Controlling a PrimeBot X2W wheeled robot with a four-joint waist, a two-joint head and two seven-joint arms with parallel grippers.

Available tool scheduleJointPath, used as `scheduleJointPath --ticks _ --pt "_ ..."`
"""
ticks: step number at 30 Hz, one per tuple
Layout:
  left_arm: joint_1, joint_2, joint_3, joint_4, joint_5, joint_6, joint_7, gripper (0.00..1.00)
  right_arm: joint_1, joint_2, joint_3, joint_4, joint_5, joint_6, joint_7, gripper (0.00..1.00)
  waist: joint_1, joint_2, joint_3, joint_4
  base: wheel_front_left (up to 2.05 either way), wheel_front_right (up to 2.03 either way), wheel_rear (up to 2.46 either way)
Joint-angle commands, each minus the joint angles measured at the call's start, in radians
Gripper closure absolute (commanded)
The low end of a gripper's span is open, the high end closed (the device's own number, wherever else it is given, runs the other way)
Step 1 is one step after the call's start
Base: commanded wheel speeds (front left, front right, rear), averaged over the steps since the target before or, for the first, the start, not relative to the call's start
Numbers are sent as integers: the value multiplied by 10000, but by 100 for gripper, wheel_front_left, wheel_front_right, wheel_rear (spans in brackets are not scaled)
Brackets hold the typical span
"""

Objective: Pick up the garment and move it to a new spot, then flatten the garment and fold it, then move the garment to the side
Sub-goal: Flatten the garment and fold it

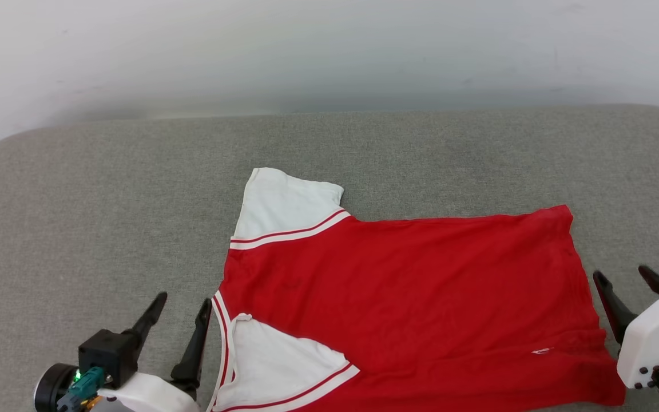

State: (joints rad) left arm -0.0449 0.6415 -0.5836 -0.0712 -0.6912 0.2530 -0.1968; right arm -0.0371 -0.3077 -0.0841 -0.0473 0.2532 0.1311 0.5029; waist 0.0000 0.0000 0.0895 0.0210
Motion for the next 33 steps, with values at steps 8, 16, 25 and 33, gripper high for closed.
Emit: scheduleJointPath --ticks 8,16,25,33 --pt "190 -1022 1589 -580 1188 338 -693 0 -368 668 296 -434 50 -6 -3529 0 0 0 -48 -101 0 0 0" --pt "827 -2385 3372 -1047 2375 -807 -691 0 -201 1289 391 -294 -87 -6 -5363 0 0 0 94 -327 0 0 0" --pt "309 -2955 4405 -709 2796 -2268 -682 0 -319 1568 698 -210 -239 -8 -6306 0 0 0 698 -773 0 0 0" --pt "-1477 -1757 4568 -167 2206 -3336 565 0 -695 1634 946 -325 -195 -8 -6542 0 0 0 1682 -1384 0 0 0"
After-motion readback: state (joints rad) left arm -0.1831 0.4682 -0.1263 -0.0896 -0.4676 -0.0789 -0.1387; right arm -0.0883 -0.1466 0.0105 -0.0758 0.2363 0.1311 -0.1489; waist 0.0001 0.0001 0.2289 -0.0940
